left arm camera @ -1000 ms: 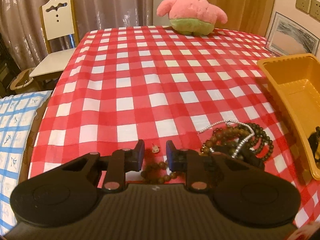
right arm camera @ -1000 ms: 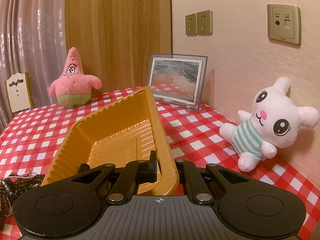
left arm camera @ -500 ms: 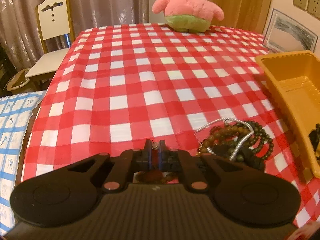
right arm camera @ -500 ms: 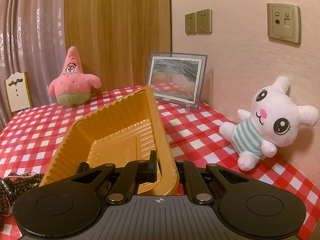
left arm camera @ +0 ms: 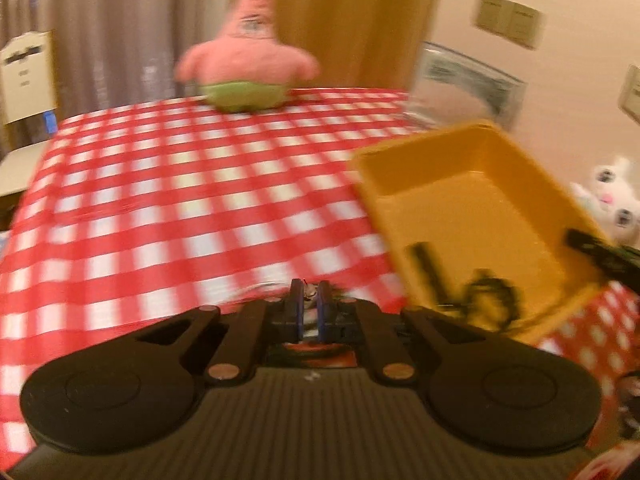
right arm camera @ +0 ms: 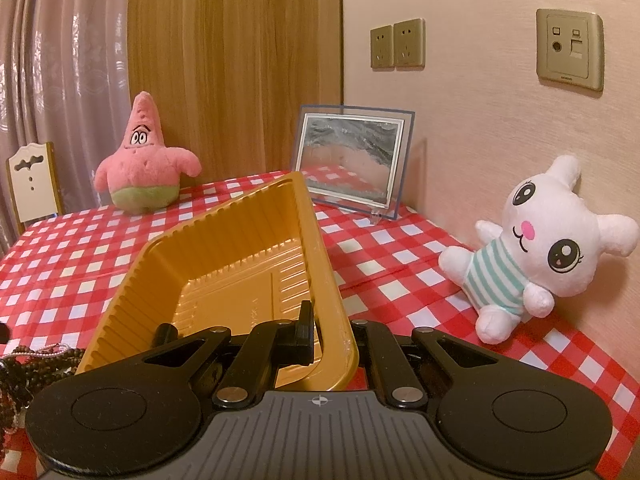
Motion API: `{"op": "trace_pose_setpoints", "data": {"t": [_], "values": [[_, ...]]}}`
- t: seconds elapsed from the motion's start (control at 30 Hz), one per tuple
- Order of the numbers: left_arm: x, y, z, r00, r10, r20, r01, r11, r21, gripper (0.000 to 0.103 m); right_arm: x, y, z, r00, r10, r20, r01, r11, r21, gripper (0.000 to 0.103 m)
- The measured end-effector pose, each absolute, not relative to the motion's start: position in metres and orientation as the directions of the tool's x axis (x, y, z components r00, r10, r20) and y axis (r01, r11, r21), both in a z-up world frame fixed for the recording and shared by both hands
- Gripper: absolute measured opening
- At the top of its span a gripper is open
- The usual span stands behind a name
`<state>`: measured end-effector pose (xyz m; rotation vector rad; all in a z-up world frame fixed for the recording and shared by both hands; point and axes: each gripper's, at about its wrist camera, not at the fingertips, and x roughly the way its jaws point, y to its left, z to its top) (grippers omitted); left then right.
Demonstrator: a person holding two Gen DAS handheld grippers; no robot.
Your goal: Organize jewelry
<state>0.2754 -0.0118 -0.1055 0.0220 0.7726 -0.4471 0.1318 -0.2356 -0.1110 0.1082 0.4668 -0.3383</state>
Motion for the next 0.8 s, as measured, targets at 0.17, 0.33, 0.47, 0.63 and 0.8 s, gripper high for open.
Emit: {"op": "trace_pose_setpoints", "data": {"t": [0.17,0.33,0.47,0.63,0.8], "values": [[0.267,-0.066,-0.098,0.561,-0.504,-0.657,0.517,0.833,-0.197,0.006,0.134,-0.235,-0.11,0.835,-0.288,-0.468,0.341,0.94,0.03,0.006],[0.262,-0.11,-0.096,0.481,-0.602,-0.638,0.595,0.758,-0.266,0.006,0.135,-0.235,-0.11,0.84,-0.281,-0.465,0.332,0.943,0.03,0.006],[0.261,-0.131,-0.103,0.433,-0.634,-0.641,0.613,0.728,-0.306,0.006,0.134,-0.235,-0.111,0.839,-0.276,-0.468,0.329,0.944,0.033,0.006],[0.266,-0.141,-0.112,0.384,-0.655,-0.651,0.615,0.707,-0.349,0.006,0.132,-0.237,-0.112,0.839,-0.269,-0.473,0.326,0.945,0.04,0.005],[0.265,-0.132,-0.108,0.403,-0.657,-0.638,0.582,0.721,-0.375,0.02,0.131,-0.239,-0.112,0.839,-0.262,-0.477,0.321,0.946,0.045,0.005]]}}
